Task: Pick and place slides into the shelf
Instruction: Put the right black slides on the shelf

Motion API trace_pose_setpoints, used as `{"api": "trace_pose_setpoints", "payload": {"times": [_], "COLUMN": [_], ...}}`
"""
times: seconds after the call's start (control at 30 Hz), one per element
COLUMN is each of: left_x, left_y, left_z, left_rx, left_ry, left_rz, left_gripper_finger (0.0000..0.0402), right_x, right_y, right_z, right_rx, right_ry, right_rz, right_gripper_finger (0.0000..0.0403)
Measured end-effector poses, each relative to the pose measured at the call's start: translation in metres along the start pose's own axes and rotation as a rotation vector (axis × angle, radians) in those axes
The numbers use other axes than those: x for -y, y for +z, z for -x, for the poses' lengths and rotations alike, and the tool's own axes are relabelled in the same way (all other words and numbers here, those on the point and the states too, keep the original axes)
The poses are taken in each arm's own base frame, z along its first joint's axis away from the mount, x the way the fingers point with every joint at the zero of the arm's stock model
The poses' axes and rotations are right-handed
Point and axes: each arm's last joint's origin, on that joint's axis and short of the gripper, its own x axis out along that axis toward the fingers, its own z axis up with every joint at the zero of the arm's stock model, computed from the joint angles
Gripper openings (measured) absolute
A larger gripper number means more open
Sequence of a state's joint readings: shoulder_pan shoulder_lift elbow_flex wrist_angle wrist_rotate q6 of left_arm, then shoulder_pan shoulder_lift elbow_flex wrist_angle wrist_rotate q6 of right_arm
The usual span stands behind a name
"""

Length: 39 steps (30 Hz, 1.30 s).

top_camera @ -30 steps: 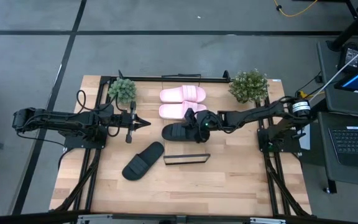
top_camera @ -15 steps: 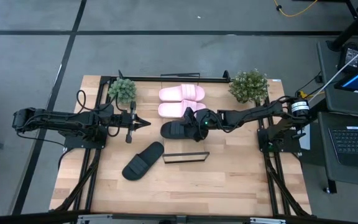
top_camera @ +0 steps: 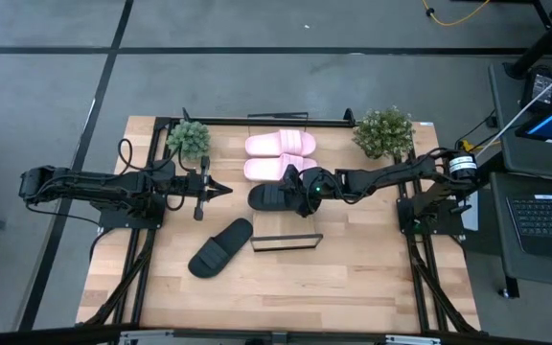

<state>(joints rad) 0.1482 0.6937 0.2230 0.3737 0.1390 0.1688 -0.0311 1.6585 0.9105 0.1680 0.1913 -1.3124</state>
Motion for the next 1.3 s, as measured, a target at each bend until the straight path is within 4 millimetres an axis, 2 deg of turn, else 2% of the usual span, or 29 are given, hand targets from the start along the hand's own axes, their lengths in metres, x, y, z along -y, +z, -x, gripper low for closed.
{"api": "trace_pose_setpoints", "payload": {"times": [1.3], "left_x": [0.0], "left_y": [0.0001], "left_z": [0.0], "left_rx": [0.001], "left_ry": [0.0], "left_rz": [0.0], "left_gripper_finger": [0.0], "right_x": [0.0018], "right_y": [-0.0073], "right_z": [-0.0013], "right_rx": [-0.006], "right_ry": [0.001], "right_rz": [0.02], "right_gripper_finger": [0.0011]}}
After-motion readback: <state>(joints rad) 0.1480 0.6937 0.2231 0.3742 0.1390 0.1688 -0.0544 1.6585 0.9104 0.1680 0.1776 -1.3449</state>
